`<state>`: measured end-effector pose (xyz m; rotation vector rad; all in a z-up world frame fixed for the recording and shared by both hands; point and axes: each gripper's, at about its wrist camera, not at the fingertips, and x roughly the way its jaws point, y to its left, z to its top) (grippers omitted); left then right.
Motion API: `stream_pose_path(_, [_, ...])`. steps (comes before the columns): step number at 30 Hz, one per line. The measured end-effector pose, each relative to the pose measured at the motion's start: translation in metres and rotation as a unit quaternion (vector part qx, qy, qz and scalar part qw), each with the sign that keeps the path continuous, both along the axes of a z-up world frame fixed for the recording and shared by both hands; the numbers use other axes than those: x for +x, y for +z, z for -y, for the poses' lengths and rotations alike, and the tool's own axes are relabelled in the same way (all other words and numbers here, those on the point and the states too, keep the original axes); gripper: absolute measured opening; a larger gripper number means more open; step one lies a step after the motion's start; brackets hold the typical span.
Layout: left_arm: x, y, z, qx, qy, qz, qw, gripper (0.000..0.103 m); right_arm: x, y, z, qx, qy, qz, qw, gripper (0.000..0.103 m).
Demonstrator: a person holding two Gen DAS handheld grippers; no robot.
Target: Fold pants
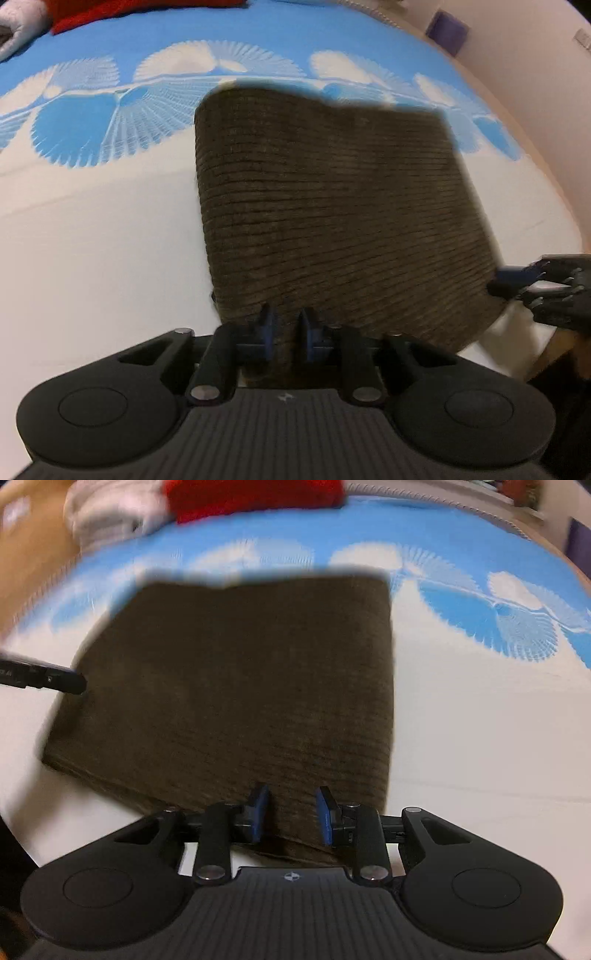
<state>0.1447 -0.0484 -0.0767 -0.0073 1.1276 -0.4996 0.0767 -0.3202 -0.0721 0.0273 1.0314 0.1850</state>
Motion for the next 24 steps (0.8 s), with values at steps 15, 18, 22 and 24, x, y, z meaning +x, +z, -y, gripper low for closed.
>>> stream_pose_path(15, [0.059, 0.02, -0.048, -0.144, 0.207, 0.048, 0.9666, 0.066, 0.083, 0.011, 0.06, 0.123, -0.184, 0.123, 0.967, 0.067])
stream_pose_path(18, [0.077, 0.008, -0.052, -0.156, 0.233, 0.021, 0.9596, 0.066, 0.106, -0.002, 0.058, 0.127, -0.196, 0.115, 0.966, 0.067])
stream_pose_path(22, [0.093, -0.009, -0.048, -0.159, 0.231, 0.004, 0.9598, 0.066, 0.127, -0.016, 0.06, 0.144, -0.205, 0.1, 0.963, 0.07])
stream_pose_path(24, [0.095, -0.013, -0.043, -0.161, 0.22, 0.003, 0.9622, 0.062, 0.128, -0.019, 0.057, 0.145, -0.207, 0.098, 0.963, 0.073])
